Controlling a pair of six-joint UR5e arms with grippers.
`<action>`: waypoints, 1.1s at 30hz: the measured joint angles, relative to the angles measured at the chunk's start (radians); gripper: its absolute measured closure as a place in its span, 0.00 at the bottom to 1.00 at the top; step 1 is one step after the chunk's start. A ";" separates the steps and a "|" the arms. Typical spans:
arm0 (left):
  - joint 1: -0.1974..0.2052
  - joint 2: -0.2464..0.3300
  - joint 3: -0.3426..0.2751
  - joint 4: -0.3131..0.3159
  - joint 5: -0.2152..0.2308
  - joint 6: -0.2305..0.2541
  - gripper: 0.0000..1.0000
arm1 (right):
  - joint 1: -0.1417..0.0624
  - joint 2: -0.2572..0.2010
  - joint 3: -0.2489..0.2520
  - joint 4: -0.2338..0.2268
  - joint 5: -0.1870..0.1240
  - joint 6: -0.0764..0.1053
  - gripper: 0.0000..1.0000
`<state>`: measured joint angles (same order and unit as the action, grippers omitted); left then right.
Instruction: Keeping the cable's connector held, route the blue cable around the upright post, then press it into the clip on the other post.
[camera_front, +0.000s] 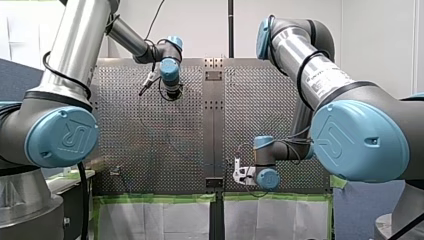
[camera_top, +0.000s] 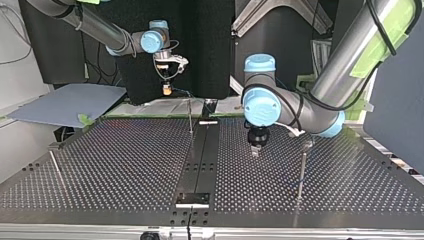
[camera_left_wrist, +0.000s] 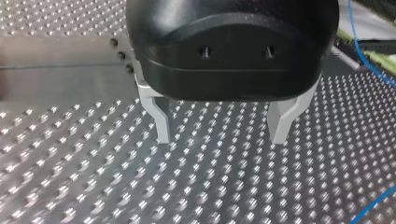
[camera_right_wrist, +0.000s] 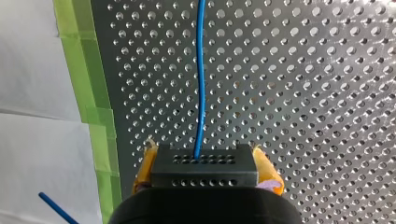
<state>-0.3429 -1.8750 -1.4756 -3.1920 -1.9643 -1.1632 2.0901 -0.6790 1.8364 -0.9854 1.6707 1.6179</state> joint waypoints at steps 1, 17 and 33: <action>0.003 -0.001 0.008 0.000 -0.005 0.006 0.00 | 0.000 0.000 0.000 0.000 -0.002 0.000 1.00; 0.030 -0.032 0.042 0.033 -0.118 0.119 0.00 | 0.000 0.000 0.000 0.000 -0.008 0.004 1.00; 0.054 -0.121 0.052 0.071 -0.149 0.135 0.00 | 0.003 0.000 0.000 -0.001 -0.009 0.004 1.00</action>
<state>-0.2894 -1.9958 -1.4239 -3.1209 -2.1137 -1.0279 2.0932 -0.6790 1.8359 -0.9865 1.6617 1.6217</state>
